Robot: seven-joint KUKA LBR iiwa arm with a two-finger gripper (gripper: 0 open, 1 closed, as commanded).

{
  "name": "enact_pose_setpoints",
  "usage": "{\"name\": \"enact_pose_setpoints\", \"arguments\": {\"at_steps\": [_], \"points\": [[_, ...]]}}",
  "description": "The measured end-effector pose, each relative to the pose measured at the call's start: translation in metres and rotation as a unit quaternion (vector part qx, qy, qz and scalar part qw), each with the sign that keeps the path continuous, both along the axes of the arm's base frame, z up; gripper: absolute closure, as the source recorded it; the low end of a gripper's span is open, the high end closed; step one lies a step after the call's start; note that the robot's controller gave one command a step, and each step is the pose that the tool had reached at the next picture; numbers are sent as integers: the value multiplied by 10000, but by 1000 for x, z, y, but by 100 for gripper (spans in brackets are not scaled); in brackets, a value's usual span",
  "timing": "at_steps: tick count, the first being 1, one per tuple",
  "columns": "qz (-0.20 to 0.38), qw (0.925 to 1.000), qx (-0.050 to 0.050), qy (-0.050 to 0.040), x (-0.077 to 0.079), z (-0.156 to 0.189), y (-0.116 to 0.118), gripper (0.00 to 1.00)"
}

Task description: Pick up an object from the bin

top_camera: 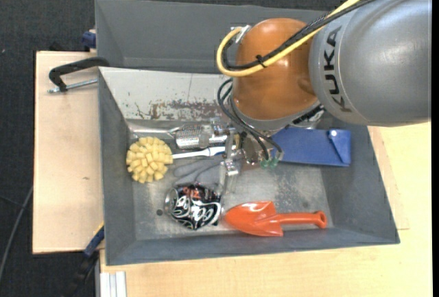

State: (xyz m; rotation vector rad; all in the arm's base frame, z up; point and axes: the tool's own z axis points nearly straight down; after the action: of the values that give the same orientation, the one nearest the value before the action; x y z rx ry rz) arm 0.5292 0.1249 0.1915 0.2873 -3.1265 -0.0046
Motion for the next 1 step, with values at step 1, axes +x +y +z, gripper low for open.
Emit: {"name": "enact_pose_setpoints", "arguments": {"at_steps": [1], "points": [[-1340, 9910, 13, -50, 9, -35, 3, 0]]}}
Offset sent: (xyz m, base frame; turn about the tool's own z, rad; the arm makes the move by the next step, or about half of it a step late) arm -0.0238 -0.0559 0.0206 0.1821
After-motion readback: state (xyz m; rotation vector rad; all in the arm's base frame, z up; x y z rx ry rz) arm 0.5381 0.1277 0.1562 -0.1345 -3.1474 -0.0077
